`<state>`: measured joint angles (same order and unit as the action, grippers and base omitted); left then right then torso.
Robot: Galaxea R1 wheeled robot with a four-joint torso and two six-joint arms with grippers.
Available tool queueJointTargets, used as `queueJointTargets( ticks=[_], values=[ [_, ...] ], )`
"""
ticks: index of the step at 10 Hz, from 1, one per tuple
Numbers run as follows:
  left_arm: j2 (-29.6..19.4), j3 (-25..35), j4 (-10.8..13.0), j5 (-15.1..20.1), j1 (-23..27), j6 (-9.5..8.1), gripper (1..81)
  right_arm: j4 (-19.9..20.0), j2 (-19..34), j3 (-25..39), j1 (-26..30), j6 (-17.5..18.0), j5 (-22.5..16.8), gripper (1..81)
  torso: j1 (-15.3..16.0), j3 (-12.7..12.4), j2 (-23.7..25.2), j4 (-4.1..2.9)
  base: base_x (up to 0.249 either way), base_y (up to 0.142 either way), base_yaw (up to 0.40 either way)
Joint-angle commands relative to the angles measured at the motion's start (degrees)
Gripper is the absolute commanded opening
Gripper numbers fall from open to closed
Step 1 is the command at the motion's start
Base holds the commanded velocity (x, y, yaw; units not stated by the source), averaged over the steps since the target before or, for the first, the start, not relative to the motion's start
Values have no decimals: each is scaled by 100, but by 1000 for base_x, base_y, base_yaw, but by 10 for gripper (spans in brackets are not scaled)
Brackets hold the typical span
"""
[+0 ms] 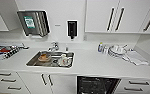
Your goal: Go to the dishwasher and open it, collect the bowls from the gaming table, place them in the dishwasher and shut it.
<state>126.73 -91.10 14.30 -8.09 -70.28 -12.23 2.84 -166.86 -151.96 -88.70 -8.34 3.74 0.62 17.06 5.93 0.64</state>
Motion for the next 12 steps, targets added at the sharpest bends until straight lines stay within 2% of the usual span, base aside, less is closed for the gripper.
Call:
queueJointTargets(
  ticks=[1, 3, 6, 7, 8, 11, 12],
  values=[
    [-781, 1058, -199, 1043, 1422, -25, 10, -12, 81, 44, 128, 8, -357, 10, 0, 524, 0, 0, 0, 0, 0],
    [-684, 1182, -199, 1633, 1968, -25, 10, -12, 81, 53, 128, 8, -357, 10, 5, 880, -4, 0, 0, 0, 0],
    [-420, 1305, -199, 2479, 2944, -298, 10, -12, 89, 53, 128, 8, -339, 10, 7, 1496, -9, 0, 0, 0, 0],
    [-245, 1331, -199, 2856, 3294, -438, 10, -3, 89, 53, 128, 8, -339, 10, 9, 1145, -9, 0, 0, 0, 0],
    [-79, 1401, -191, 3188, 3716, -560, 10, -3, 89, 62, 128, 8, -339, 10, 9, 1325, -11, 0, 0, 0, 0],
    [711, 1350, -59, 4253, 4834, -1175, 10, 15, 80, 62, 120, 8, -322, 10, 13, 1432, -15, 0, 0, 0, 0],
    [960, 1296, 3, 4466, 5132, -1326, 10, 32, 81, 62, 119, 8, -313, 10, 13, 1430, -15, 0, 0, 0, 0]
  ],
)
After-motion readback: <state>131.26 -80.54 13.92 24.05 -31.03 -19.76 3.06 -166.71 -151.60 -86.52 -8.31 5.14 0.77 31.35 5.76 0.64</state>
